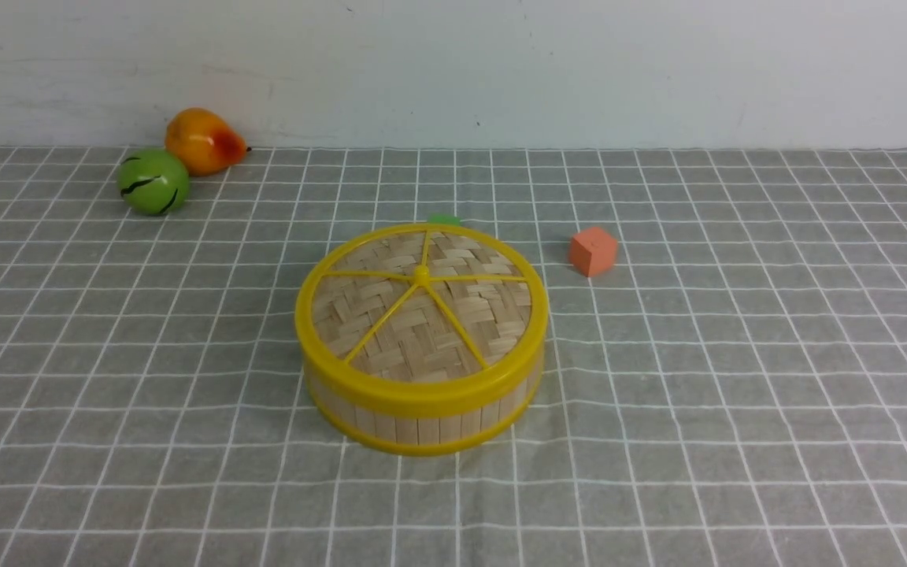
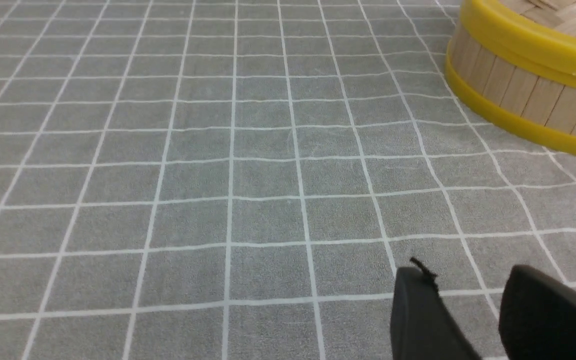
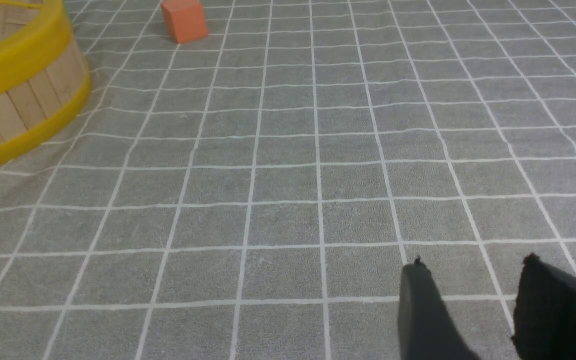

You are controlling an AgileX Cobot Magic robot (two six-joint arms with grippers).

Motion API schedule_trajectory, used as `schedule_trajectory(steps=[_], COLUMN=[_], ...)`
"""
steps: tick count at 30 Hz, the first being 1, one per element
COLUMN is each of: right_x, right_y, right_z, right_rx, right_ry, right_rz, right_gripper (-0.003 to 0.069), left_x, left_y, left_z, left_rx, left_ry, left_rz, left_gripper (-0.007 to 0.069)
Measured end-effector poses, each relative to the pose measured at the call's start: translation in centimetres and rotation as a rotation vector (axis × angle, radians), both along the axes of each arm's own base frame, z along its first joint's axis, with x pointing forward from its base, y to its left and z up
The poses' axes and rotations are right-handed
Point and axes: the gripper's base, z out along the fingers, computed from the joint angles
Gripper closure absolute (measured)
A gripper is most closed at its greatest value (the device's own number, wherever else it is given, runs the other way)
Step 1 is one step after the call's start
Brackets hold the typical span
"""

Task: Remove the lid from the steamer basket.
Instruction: Use the left arm to lift the lid of the steamer

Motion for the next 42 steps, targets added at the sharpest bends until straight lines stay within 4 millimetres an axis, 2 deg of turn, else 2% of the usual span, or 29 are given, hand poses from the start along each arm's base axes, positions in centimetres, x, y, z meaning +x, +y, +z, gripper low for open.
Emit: schedule_trajectory(steps=[4,7,11,14,15,18,21,26,30,32,33,34,36,37,38,40,42], right_x=[0.0,0.0,0.0,0.0,0.0,0.0,0.0,0.0,0.0,0.0,0.0,0.0,0.0,0.0,0.0,0.0,0.0], right_y=[0.0,0.0,0.0,0.0,0.0,0.0,0.0,0.0,0.0,0.0,0.0,0.0,0.0,0.0,0.0,0.0,0.0], right_z=[0.0,0.0,0.0,0.0,0.0,0.0,0.0,0.0,0.0,0.0,0.0,0.0,0.0,0.0,0.0,0.0,0.0], right_rx=[0.000,-0.001,-0.001,-0.001,-0.001,-0.001,0.000,0.000,0.000,0.000,0.000,0.000,0.000,0.000,0.000,0.000,0.000], right_ry=[0.000,0.000,0.000,0.000,0.000,0.000,0.000,0.000,0.000,0.000,0.000,0.000,0.000,0.000,0.000,0.000,0.000], right_rz=[0.000,0.000,0.000,0.000,0.000,0.000,0.000,0.000,0.000,0.000,0.000,0.000,0.000,0.000,0.000,0.000,0.000], right_gripper=[0.0418,0.0418,0.0418,0.0418,0.0418,0.0418,0.0418,0.0418,0.0418,0.0418,0.0418,0.0418,0.0418,0.0418,0.0418,0.0418,0.0418], left_x=[0.0,0.2,0.4,-0.1,-0.1,-0.8,-1.2,-2.6,-2.8,-2.8,-2.7,-2.9,-2.9,-2.6,-1.9,-0.1,1.3], left_y=[0.1,0.0,-0.3,-0.7,-0.7,-0.9,-1.0,-1.1,-1.1,-1.0,-1.0,-0.8,-0.6,-0.4,-0.3,-0.3,-0.3], left_z=[0.1,0.7,2.6,5.1,5.1,6.8,7.5,9.0,9.3,10.9,10.8,13.1,15.2,17.4,18.7,20.1,20.6], left_rx=[0.027,0.033,0.013,-0.016,-0.016,-0.036,-0.069,-0.372,-0.508,-0.544,-0.543,-0.537,-0.526,-0.519,-0.507,-0.474,-0.448], left_ry=[-0.011,-0.094,-0.296,-0.582,-0.582,-0.784,-0.864,-1.036,-1.030,-0.971,-0.956,-0.900,-0.839,-0.771,-0.700,-0.550,-0.461], left_rz=[0.001,-0.010,-0.038,-0.079,-0.079,-0.109,-0.125,-0.235,-0.280,-0.264,-0.258,-0.218,-0.179,-0.139,-0.103,-0.034,0.002], left_gripper=[0.0386,0.0386,0.0386,0.0386,0.0386,0.0386,0.0386,0.0386,0.0386,0.0386,0.0386,0.0386,0.0386,0.0386,0.0386,0.0386,0.0386])
